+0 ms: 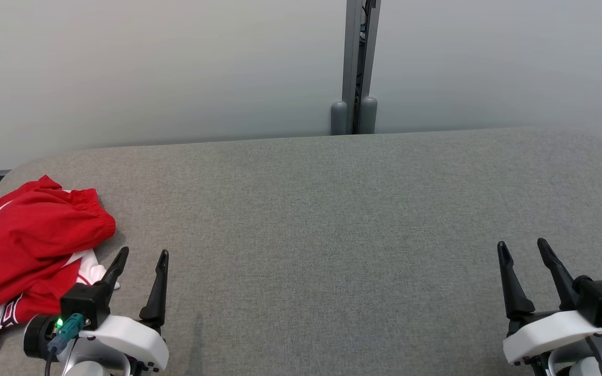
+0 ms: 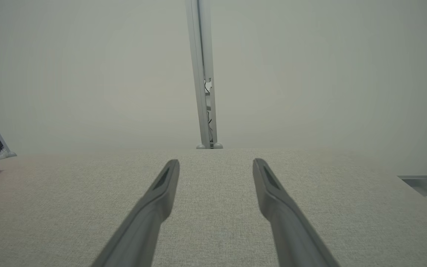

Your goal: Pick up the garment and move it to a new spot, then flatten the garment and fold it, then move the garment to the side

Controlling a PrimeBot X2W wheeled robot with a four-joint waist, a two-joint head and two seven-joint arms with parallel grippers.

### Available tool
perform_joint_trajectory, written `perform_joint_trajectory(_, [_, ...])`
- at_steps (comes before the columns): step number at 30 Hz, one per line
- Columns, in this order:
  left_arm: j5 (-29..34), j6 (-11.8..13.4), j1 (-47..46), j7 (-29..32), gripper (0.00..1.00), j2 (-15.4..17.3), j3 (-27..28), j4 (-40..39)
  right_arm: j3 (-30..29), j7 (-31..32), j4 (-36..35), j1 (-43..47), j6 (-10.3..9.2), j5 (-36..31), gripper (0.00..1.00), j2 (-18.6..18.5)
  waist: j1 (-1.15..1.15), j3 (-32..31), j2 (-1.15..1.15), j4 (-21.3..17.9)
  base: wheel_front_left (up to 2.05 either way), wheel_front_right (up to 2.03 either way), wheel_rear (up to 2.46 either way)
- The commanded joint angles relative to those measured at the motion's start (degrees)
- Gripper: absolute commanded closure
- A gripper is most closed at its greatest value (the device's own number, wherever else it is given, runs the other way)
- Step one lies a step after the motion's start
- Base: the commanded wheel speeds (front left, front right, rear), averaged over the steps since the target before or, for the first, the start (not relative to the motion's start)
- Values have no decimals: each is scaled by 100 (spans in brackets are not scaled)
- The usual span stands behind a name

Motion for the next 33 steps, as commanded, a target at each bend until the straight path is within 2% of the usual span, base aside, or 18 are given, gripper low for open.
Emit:
perform_joint_trajectory(1, [23,15,-76,2,0,42,3,7,-13,-43,16,-58,13,-13,0,-35,0,1,0,0,0,0,0])
perform_joint_trajectory(21, [-215,46,-125,-5,0,59,-42,161,-32,-42,-2,-48,13,135,0,-78,0,-4,0,25,0,0,0])
perform_joint_trajectory(29, [-274,99,-205,-15,0,81,-17,157,-77,-41,-163,31,13,125,0,-24,0,51,0,421,0,0,0])
perform_joint_trajectory(33, [-337,138,-292,-48,0,83,32,123,-31,-38,-303,60,13,108,0,20,0,89,0,883,0,0,0])
